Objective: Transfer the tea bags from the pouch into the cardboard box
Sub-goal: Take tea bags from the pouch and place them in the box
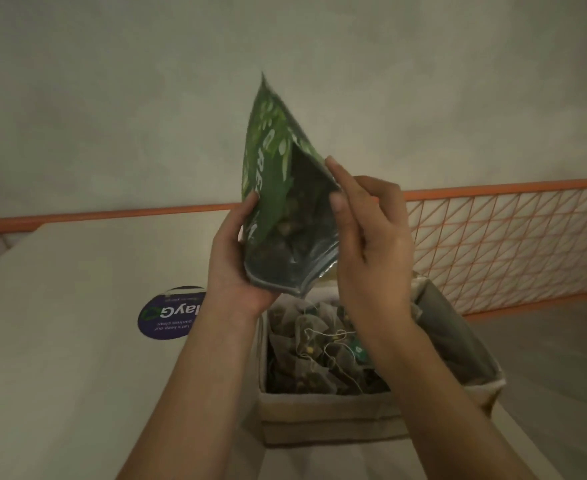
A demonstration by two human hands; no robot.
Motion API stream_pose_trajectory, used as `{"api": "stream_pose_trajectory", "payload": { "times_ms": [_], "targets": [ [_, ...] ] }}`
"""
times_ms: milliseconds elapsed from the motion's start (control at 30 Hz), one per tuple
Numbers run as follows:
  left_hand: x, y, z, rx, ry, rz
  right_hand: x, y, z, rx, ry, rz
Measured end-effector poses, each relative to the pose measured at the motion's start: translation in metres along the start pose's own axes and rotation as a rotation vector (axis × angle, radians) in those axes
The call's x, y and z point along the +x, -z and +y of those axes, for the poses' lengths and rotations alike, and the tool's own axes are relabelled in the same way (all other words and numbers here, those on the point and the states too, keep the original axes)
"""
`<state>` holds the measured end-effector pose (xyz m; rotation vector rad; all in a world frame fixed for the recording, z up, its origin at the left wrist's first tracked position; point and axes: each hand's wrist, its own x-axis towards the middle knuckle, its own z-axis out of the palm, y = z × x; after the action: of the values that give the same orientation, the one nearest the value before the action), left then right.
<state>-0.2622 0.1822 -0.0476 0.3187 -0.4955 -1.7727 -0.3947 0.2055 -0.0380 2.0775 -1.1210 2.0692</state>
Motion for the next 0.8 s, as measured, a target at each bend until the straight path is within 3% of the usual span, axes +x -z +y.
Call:
{"api": "stream_pose_trajectory", "payload": {
  "times_ms": [167, 400, 600, 733, 800],
  "targets": [
    [0.000, -0.001, -0.004, -0.028, 0.031, 0.064, -0.002, 0.000, 0.010, -0.012, -0.111, -0.068],
    [0.001, -0.005, 0.003, -0.040, -0.072, -0.042, 0.001, 0.009, 0.000, 0.083, 0.003, -0.002],
    [0.001, -0.001, -0.002, -0.048, -0.041, 0.035, -0.002, 0.004, 0.007, 0.052, -0.079, -0.087],
    [0.000, -0.007, 0.000, -0.054, -0.090, 0.047, -0.006, 0.004, 0.005, 0.249, -0.159, -0.076],
    [-0.001, -0.008, 0.000, -0.064, -0.109, 0.054, -0.009, 0.000, 0.004, 0.127, -0.205, -0.133]
  ]
}}
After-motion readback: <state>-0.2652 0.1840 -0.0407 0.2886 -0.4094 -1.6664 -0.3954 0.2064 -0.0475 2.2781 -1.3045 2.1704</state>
